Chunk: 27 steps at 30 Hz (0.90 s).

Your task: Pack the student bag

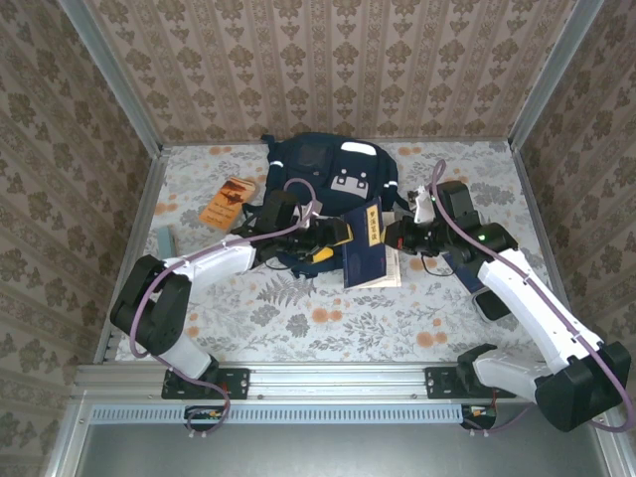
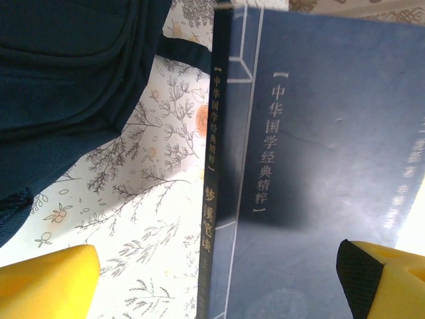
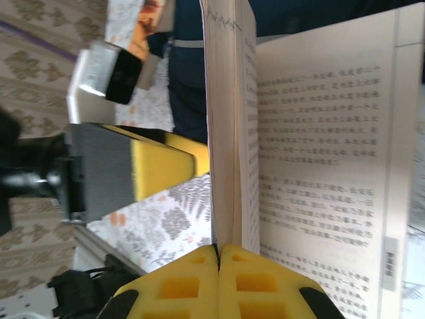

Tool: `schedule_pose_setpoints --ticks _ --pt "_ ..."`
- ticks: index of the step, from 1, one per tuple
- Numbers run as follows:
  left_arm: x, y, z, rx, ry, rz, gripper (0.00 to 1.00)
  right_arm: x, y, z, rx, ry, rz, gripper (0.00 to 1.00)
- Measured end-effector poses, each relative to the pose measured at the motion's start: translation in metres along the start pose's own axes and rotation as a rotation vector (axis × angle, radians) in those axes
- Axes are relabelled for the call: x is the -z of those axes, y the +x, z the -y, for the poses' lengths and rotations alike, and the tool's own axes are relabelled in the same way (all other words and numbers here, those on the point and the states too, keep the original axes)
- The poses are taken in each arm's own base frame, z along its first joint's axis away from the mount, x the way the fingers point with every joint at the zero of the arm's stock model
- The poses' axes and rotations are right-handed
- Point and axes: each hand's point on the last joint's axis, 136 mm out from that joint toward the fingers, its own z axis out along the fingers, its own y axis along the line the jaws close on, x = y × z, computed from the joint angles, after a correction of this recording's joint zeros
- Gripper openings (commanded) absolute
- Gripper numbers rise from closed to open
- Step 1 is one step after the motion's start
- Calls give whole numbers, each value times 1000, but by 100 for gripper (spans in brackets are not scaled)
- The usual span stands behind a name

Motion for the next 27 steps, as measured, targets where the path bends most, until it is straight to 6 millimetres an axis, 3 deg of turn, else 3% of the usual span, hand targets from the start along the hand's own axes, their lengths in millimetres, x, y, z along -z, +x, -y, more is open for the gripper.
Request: schedule_pose_setpoints --ticks 5,8,9,12,17,19,21,23,27 --pt "4 -4 15 -3 115 0 94 -8 -11 -17 -10 -94 -18 0" --pt "9 -11 27 -11 183 17 89 -12 -17 -21 -22 -129 -22 0" --pt "12 -13 30 -12 205 23 84 -13 -18 -22 -27 -138 -23 0" --pt "19 -20 41 -11 275 46 52 -17 -24 -20 -49 -156 -26 0" --pt "26 -27 47 -26 308 71 25 -27 -33 -7 -83 -147 -30 1" --pt "26 -27 45 -26 292 75 17 -29 -36 -1 -99 -137 -30 15" --pt "29 -27 45 -36 278 83 10 -31 -38 5 -127 -124 -26 49" --pt "34 -30 45 -36 263 108 5 -32 -42 14 -155 -106 -2 70" --pt "46 -51 38 -14 231 194 3 -39 -43 27 -225 -112 48 89"
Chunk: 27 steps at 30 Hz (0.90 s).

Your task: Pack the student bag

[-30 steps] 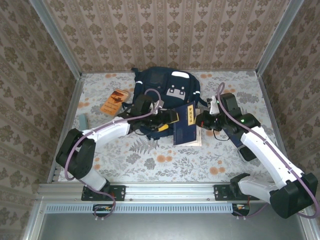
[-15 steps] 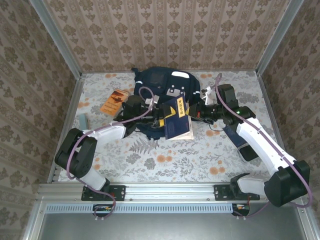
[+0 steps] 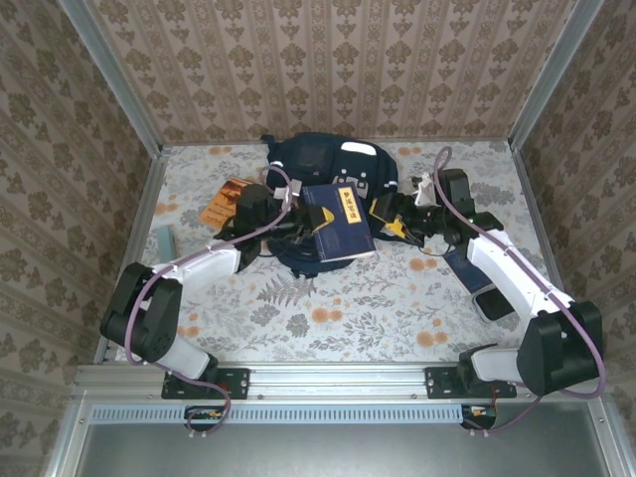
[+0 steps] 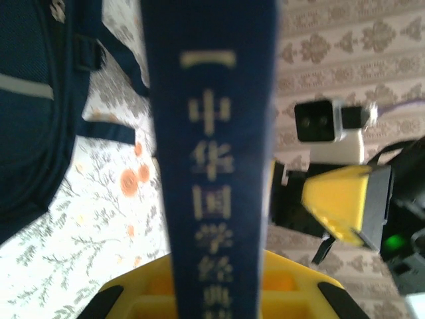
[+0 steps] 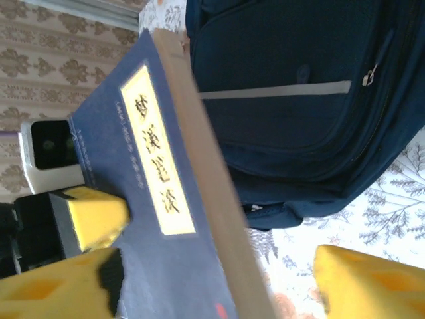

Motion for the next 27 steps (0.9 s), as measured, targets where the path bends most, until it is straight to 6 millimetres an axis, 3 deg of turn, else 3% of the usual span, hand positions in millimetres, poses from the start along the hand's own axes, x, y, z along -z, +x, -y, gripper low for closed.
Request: schedule_pose_setpoints --ticks 2,6,11,16,20,27 --pt "2 -12 1 6 -13 43 3 -5 3 7 -57 -22 18 99" --pt "4 -32 14 8 -10 109 6 -21 14 12 -179 -75 35 100" --pt "6 -57 41 4 30 191 5 -39 25 -33 -223 -222 35 100" --pt "3 -68 36 58 28 236 5 -49 22 -63 -265 -334 68 99" --pt "-1 -73 28 105 21 251 5 -54 6 -67 -314 -386 125 86" --pt "0 -75 27 135 28 271 6 -52 -6 -69 -341 -404 191 47"
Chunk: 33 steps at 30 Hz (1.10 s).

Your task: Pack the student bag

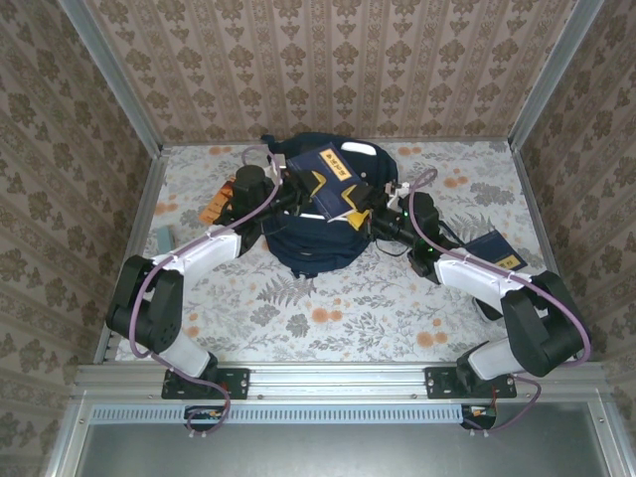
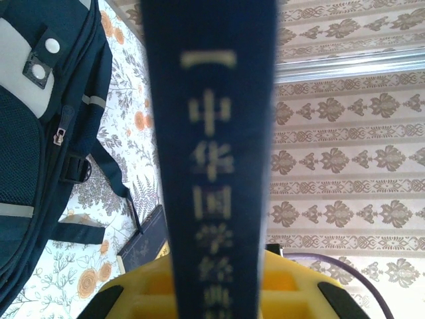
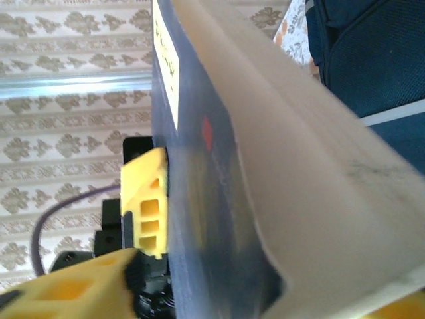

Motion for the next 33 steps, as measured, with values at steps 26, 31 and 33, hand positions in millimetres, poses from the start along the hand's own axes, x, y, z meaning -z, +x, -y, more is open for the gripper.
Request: schedule_pose_setpoints --ticks 26,31,33 --pt "79 -43 -141 -323 -792 -72 71 91 -31 68 285 459 197 0" --pt "72 -67 -194 -293 -874 -133 69 97 -27 81 309 514 165 0" --pt "61 -68 -206 -284 -859 -168 69 98 -26 83 317 525 159 0"
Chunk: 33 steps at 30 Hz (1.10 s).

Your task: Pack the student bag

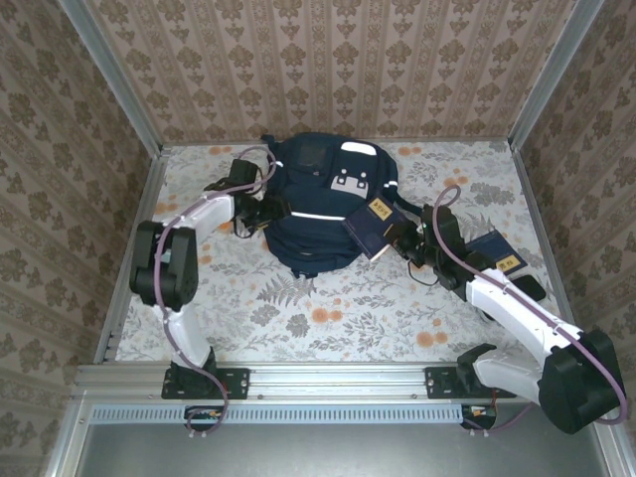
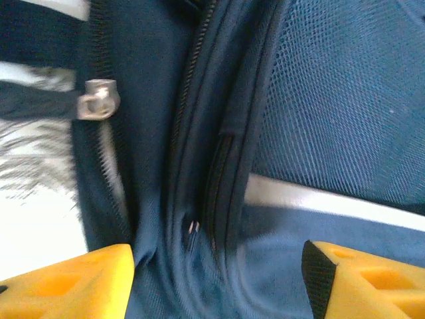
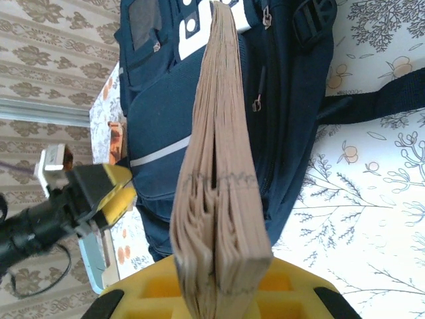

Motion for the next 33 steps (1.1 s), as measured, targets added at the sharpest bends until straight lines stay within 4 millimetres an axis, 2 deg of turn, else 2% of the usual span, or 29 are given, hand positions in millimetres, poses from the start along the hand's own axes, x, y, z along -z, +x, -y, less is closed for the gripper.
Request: schedule_pose_setpoints --ticks 3,7,9,12,15,18,21,24,27,30,33 --pt "-16 1 3 0 37 -38 68 0 2 3 9 12 -7 0" --pt "-19 1 20 -11 117 -44 67 4 3 5 22 21 -11 0" --pt "-23 7 27 -15 153 -51 67 6 3 4 26 19 -8 0" --pt "-29 29 40 -27 204 -75 67 11 1 7 28 31 2 1" --pt "-28 61 62 -57 250 -117 67 16 -2 13 25 59 20 0" --pt "-24 93 85 -111 271 -169 67 24 -7 24 23 105 45 0" --pt "-14 113 98 -164 256 -195 67 34 -13 36 18 155 71 0" --pt "3 110 94 -217 187 -162 68 48 -19 43 22 193 101 0" --pt "23 94 98 -308 127 -90 69 62 -27 46 29 222 142 0" --pt "38 84 119 -433 114 -34 68 76 -36 51 33 262 179 0" --pt "43 82 146 -557 121 -25 65 86 -42 59 21 305 205 0"
